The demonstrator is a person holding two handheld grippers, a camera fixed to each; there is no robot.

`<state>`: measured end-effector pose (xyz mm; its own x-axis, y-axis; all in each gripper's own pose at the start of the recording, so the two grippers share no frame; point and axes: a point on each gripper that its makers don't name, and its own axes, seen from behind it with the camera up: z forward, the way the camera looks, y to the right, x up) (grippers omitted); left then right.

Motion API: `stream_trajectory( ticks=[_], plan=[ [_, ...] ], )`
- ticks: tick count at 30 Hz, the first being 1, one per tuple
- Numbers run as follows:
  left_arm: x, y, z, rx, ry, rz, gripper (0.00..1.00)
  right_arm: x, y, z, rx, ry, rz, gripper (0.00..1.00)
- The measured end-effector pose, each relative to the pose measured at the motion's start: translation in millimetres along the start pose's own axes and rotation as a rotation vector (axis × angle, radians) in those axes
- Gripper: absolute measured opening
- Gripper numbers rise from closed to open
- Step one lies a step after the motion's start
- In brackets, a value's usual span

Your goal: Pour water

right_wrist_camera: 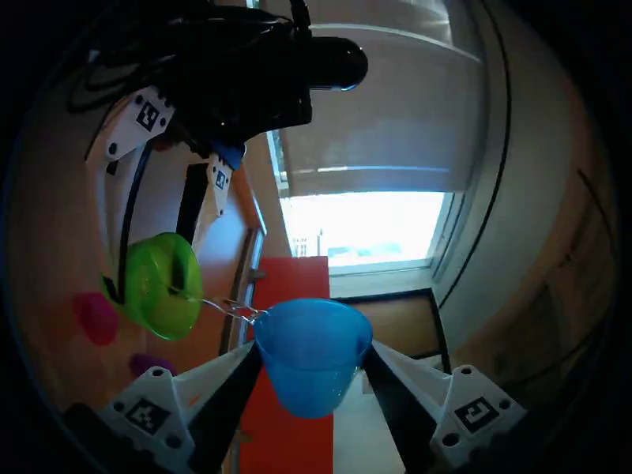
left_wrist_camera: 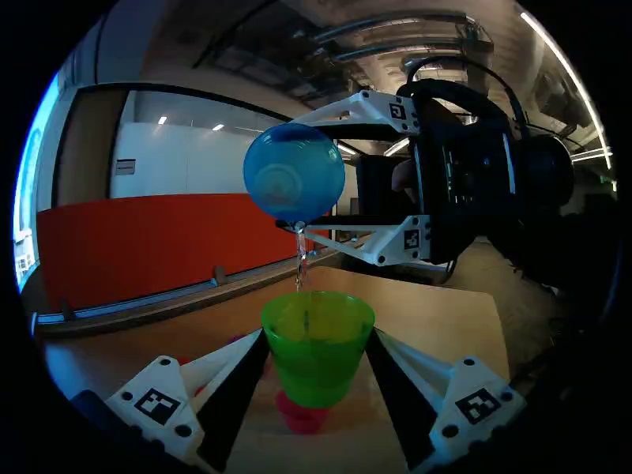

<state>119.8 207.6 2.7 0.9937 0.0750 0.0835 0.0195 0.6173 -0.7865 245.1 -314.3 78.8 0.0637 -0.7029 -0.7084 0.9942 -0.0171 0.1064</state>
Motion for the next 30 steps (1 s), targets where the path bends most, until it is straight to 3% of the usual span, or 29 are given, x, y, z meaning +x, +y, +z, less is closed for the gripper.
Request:
stream_trajectory(
  ticks=[21, 30],
  plan=[
    [1.3, -1.7, -0.1, 0.002, 0.002, 0.001, 0.84, 6.8, 5.4, -1.8, -0.018, 0.016, -0.095, 0.89],
    [1.7, -1.8, -0.6, 0.003, 0.002, 0.002, 0.84, 10.1, 7.5, -3.9, -0.02, 0.025, -0.088, 0.89]
  ],
)
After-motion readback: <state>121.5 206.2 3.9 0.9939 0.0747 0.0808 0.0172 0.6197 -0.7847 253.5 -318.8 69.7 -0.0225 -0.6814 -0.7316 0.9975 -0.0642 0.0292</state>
